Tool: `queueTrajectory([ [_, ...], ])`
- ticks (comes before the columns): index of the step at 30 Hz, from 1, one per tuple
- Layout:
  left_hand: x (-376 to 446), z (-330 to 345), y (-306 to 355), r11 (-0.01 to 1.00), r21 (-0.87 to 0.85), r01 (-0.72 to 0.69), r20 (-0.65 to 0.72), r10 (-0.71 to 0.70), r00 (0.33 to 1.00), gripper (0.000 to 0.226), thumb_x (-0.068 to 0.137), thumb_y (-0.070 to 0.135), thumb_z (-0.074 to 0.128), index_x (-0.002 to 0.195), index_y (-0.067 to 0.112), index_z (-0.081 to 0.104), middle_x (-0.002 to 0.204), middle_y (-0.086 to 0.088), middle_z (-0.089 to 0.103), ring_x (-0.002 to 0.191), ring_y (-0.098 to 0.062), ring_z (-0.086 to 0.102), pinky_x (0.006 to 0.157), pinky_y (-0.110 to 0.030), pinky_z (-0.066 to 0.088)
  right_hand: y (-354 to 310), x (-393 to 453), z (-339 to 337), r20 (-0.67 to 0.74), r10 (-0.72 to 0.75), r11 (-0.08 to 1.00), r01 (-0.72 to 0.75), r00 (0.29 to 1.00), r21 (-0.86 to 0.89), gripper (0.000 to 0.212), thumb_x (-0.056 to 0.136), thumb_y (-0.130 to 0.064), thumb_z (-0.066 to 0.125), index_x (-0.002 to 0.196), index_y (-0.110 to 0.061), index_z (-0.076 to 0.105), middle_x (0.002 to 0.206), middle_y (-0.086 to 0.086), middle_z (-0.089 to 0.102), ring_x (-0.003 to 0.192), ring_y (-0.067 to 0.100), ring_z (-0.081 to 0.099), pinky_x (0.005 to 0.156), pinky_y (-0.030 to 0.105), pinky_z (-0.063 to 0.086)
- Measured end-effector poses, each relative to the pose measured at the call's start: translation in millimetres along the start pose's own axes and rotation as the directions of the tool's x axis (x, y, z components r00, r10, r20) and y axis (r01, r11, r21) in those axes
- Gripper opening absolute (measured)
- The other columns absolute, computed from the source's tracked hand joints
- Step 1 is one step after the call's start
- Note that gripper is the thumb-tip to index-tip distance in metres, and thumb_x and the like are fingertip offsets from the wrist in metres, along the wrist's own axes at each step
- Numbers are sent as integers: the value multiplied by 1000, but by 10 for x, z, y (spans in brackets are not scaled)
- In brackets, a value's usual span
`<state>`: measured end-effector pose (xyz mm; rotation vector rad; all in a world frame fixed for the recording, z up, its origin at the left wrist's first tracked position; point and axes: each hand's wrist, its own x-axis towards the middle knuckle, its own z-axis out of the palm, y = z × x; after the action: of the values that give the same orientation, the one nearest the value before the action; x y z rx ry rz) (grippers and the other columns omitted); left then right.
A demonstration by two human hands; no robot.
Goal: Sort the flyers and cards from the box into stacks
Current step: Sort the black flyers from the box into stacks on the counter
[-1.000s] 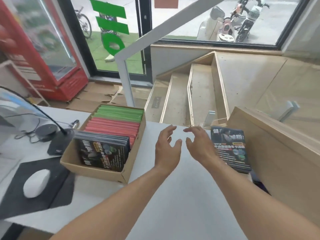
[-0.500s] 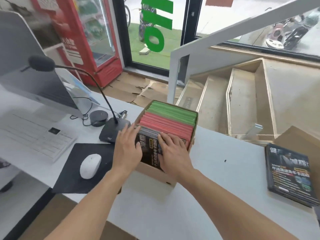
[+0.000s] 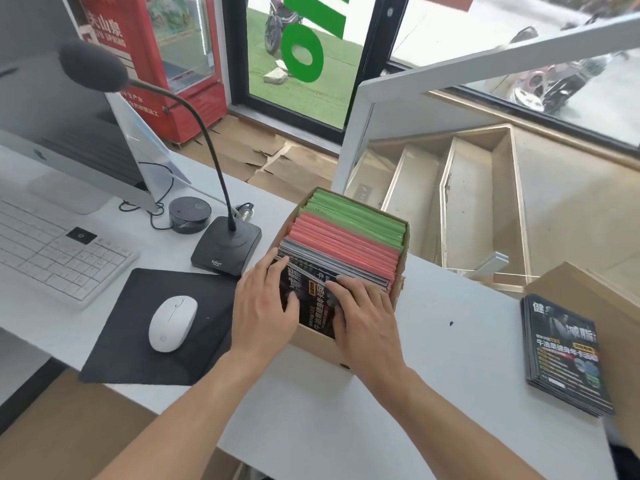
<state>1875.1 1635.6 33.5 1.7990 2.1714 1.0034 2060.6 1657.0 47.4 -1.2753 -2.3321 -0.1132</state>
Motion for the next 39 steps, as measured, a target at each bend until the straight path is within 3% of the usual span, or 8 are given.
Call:
queueTrajectory([
  [4,-33,4,11,991,-118,59,-38,-64,997,51,87,16,69,135,21,51,149,5,43,134,-18,48,112,-46,41,-19,-14,1,-31,-31,999,32,999,16,31,91,-9,68,121,-19,66,124,-1,63,111,23,59,89,38,48],
  [12,-133,-3,112,977,-169,127,-88,-144,986,46,89,14,68,132,17,54,149,3,46,137,-16,46,113,-43,41,-5,-10,-24,-14,-107,994,106,994,-37,27,91,-9,62,117,-17,67,131,4,63,122,28,56,101,40,45],
  [16,-203,-78,171,972,-171,161,-53,-172,984,48,92,17,68,137,20,53,155,7,42,142,-13,40,116,-43,39,-57,59,-158,201,-14,995,-7,980,103,33,95,-10,56,124,-25,54,96,-7,71,84,19,69,65,31,49],
  [21,-207,-293,311,942,-277,190,-80,-219,972,72,92,21,72,154,29,35,162,14,29,149,-4,25,120,-34,29,29,137,-445,153,84,974,-113,985,195,42,96,-7,57,128,-34,60,110,-15,74,90,11,71,73,34,57],
  [23,-164,-394,468,866,-442,232,-122,-315,941,88,90,26,75,158,34,20,163,14,26,149,-2,24,118,-29,26,163,139,-674,127,251,849,-281,960,448,32,101,-13,58,124,-34,65,109,-17,74,89,3,68,75,33,59],
  [26,-57,-426,835,694,-672,258,-20,-366,931,89,89,25,77,157,33,21,155,15,41,140,2,40,114,-26,33,435,50,-1079,234,446,391,-424,864,817,25,102,-11,58,116,-31,66,100,-14,75,93,9,71,68,32,62],
  [32,44,-97,1606,232,-850,473,442,-175,880,39,92,19,69,130,21,58,116,-10,74,101,-26,72,92,-47,54,907,-314,-1369,353,610,2,-447,710,895,21,99,-10,61,114,-23,69,104,3,77,94,24,74,76,40,60],
  [39,-121,416,2173,353,-764,540,525,-147,838,22,101,10,58,122,16,65,102,-9,77,90,-25,73,85,-47,59,1306,-844,-1383,474,698,-200,-490,537,849,20,101,-6,57,113,-19,64,101,5,78,85,20,75,66,32,57],
])
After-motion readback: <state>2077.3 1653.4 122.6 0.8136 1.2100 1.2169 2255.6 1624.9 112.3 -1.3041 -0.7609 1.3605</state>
